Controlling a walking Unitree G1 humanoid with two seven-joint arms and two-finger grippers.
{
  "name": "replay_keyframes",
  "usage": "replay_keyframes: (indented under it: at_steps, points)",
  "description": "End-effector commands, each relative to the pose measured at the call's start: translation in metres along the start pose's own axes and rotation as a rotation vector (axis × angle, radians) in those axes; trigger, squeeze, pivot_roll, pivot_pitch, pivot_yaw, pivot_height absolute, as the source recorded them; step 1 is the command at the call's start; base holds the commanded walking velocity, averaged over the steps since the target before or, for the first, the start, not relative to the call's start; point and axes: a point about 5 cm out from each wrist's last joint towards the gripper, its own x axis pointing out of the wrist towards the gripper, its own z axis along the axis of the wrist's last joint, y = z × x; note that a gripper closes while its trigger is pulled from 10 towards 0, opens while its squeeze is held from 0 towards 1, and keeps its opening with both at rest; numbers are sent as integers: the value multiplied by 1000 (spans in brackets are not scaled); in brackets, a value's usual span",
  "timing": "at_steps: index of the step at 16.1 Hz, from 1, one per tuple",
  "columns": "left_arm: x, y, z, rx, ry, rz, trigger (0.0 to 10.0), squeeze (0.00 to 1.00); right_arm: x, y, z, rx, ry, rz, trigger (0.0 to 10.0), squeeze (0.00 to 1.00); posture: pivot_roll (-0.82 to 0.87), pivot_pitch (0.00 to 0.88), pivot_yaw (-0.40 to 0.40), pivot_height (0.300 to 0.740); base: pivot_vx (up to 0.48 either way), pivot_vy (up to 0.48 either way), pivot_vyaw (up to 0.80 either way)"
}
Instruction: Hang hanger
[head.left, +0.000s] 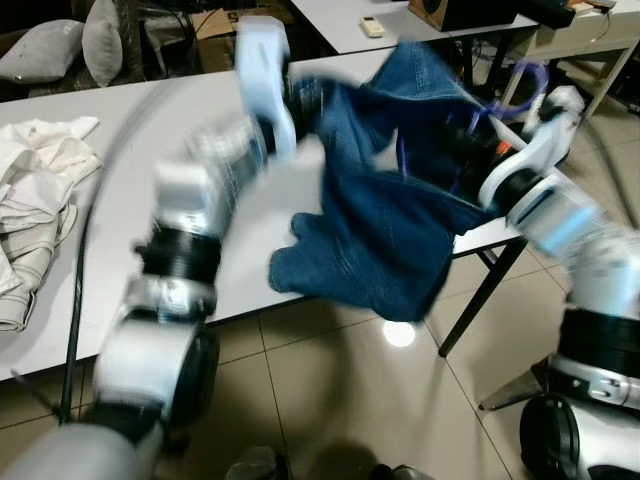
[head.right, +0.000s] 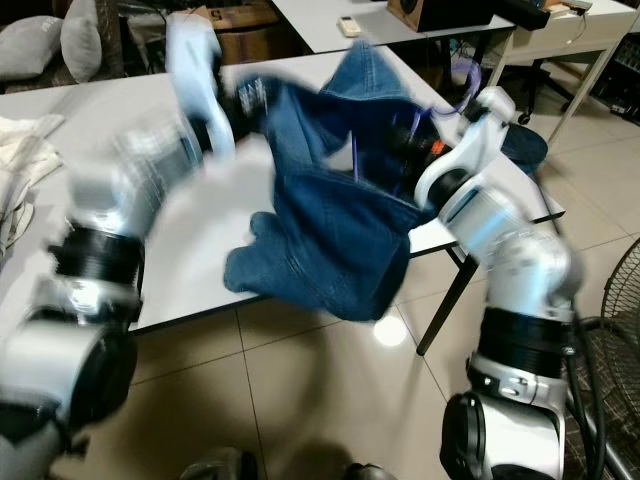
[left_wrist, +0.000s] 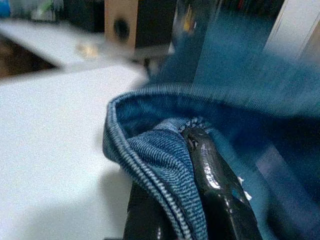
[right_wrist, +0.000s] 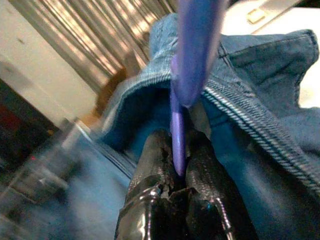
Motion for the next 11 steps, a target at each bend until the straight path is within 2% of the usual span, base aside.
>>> replay_keyframes:
  at_steps: [1,2,6,7,9,10,11]
  points:
    - [1,-2,-31,47,94,1,0,0,-7,15,16,27,-47,51,10000,0,57,20,25,740,0,0,0]
    - [0,-5,-55,57,142,-6,0,0,-12,20,22,52,-57,54,10000,0,54,20,22,740,0,0,0]
    - [-1,-22,-99,49,210,-33,0,0,-17,22,21,123,-32,13,10000,0,45,21,18,740,0,0,0]
    - [-1,-31,-115,47,238,-47,0,0,-16,24,19,136,-16,6,10000,0,39,23,20,740,0,0,0]
    - [-3,-45,-130,42,249,-98,0,0,-17,27,20,139,8,2,10000,0,34,26,22,740,0,0,0]
    - [-5,-50,-135,35,253,-120,941,0,-18,28,20,102,35,-5,10000,0,35,28,21,740,0,0,0]
    - [-7,-50,-139,40,259,-126,1255,0,-19,29,18,66,63,-16,10000,0,35,32,20,740,0,0,0]
